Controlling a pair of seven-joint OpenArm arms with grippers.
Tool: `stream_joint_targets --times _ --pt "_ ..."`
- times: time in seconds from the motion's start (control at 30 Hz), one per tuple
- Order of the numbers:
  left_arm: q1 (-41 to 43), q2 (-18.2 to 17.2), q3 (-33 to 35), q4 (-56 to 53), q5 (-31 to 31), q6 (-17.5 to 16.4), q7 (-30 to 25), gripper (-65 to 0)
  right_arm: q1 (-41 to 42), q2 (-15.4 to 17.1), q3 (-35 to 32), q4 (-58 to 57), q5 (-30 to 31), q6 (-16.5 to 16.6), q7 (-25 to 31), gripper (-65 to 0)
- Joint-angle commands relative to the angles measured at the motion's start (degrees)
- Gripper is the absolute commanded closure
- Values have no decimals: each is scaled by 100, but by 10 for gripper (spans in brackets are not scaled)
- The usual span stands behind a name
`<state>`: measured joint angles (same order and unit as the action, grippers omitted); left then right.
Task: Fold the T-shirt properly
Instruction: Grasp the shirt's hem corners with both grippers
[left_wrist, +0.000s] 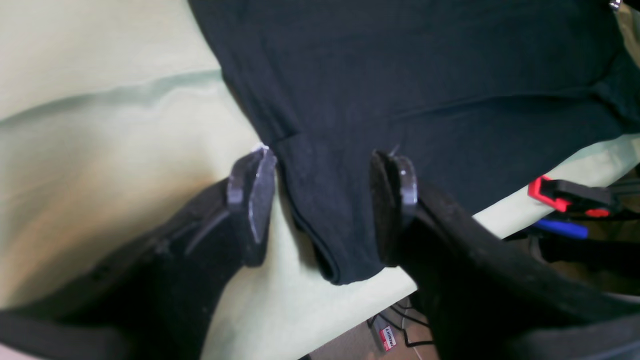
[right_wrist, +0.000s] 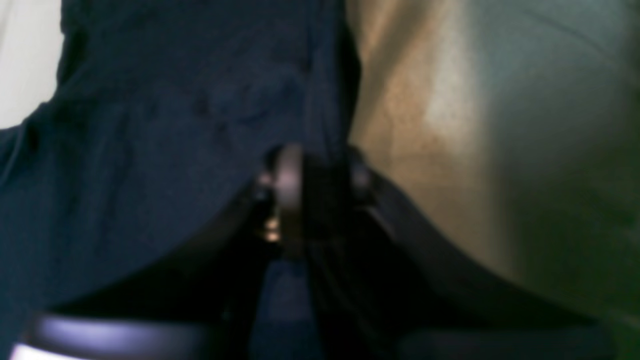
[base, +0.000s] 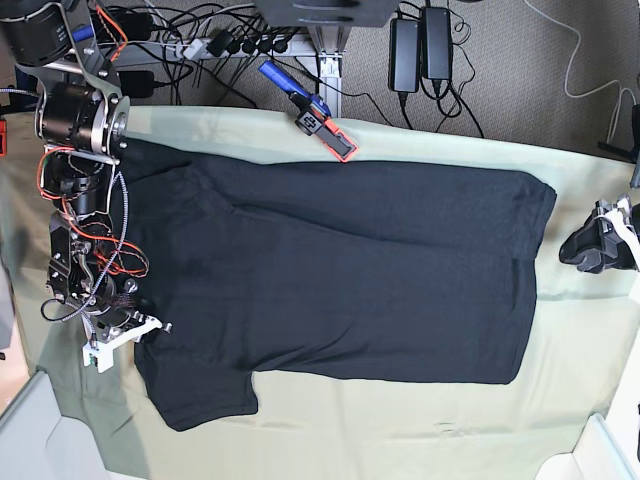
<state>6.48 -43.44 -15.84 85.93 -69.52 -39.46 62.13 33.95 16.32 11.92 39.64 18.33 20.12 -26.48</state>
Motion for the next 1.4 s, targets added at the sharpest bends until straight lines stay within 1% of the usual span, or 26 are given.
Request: stream_joint_targets --times 0.0,0.07,0.13,0.23,0.27,0.37,0.43,0.57,0.63,0.7,0.77,0.83,0.93,1.1,1.37 --pt "-76 -118 -68 68 -92 -54 -140 -338 173 52 -4 107 52 219 103 -67" --pt "-76 -85 -68 68 -9 -54 -247 -338 173 52 -4 109 52 221 103 -41" --pt "-79 -35 -68 39 315 -54 -527 -338 173 55 -4 109 52 221 98 0" --pt "-177 52 -57 -168 1126 -54 -1187 -338 173 72 -4 109 55 223 -55 0" --pt "-282 92 -52 -299 1349 -54 -1320 -338 170 83 -4 109 55 223 -76 0" --pt "-802 223 118 -837 1567 -54 -1443 -338 157 109 -4 109 52 223 -188 0" --pt "-1279 352 365 -1272 1672 -54 -1519 -339 155 114 -4 109 52 223 -251 0" --pt "-2273 654 1012 -2299 2243 -54 -2092 -342 155 114 -4 109 101 223 -374 0" --pt "-2723 828 1248 -2900 2535 -9 -2437 -342 155 111 -4 109 103 223 -450 0" --pt "-3128 1016 1397 -3552 2874 133 -2822 -342 155 114 -4 109 116 223 -492 0" --pt "-3447 1193 1445 -4256 3388 179 -3432 -342 155 114 -4 109 118 223 -507 0" --pt "-3753 1329 1453 -4933 3609 282 -3716 -342 155 116 -4 109 116 223 -531 0" --pt "-4039 1473 1453 -5519 3600 280 -3838 -342 155 114 -4 109 118 223 -531 0" --pt "-4138 1707 1453 -5554 3595 280 -3836 -342 155 111 -4 109 229 223 -535 0" --pt "-4138 2076 1456 -5556 3694 278 -3759 -342 155 111 -4 109 227 223 -549 0"
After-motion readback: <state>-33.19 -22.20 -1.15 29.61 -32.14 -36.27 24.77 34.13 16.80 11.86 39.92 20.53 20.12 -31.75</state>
